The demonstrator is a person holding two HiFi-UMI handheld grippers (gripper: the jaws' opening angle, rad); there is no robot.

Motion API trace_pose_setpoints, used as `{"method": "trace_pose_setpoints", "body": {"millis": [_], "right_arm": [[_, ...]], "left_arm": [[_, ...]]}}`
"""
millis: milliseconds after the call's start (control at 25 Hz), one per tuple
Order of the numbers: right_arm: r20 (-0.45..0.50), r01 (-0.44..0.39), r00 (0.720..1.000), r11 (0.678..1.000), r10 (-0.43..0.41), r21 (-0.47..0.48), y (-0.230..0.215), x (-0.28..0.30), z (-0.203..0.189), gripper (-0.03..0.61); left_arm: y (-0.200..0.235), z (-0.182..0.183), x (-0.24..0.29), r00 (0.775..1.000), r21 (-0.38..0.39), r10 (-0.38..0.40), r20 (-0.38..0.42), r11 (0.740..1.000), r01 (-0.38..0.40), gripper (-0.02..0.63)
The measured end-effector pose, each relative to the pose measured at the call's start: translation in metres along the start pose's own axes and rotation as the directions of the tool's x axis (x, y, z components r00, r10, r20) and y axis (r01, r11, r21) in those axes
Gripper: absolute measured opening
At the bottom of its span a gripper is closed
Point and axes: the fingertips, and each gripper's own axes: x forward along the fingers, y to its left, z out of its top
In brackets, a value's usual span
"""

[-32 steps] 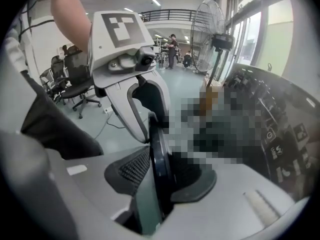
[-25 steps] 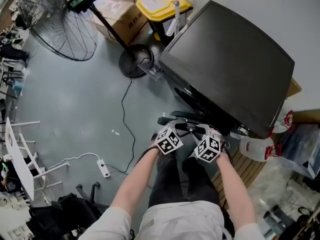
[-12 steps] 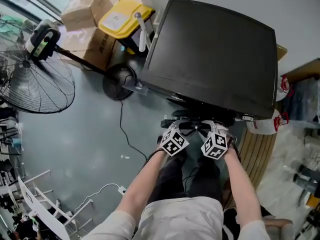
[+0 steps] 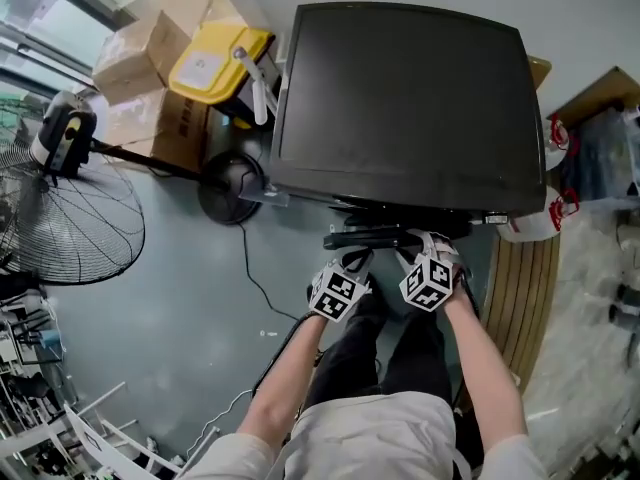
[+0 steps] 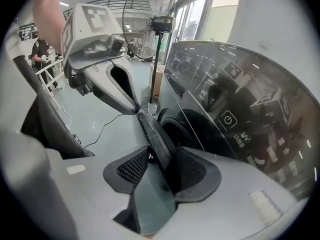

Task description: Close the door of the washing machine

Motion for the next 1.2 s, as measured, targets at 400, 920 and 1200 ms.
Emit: {"method": "trace_pose_setpoints", "body": {"millis": [400,920,1200], "right_arm": [[0.043,0.160,0.984,0.968,-0.171,0.191,-0.023,-0.003,0.006,0.192],[0.114,0.134,0.945,0.680,-0.306,0.721,-0.050,-0.025,-0.047,0.003],[0.105,0.149,0.893,0.507,-0.437,0.849,-0.058,-0.033,-0.051,0.003]], "left_arm": [[0.025,-0.020,0.027,0.993,-0.244,0.103,-0.053,0.963,-0.113,0.005],[0.059,0.018,0.021,0.958,-0.361,0.280,0.067,0.902,-0.238,0.005],[0.062,0.026,0.017,0.957,-0.350,0.278,0.082,0.907,-0.233,0.005]]}}
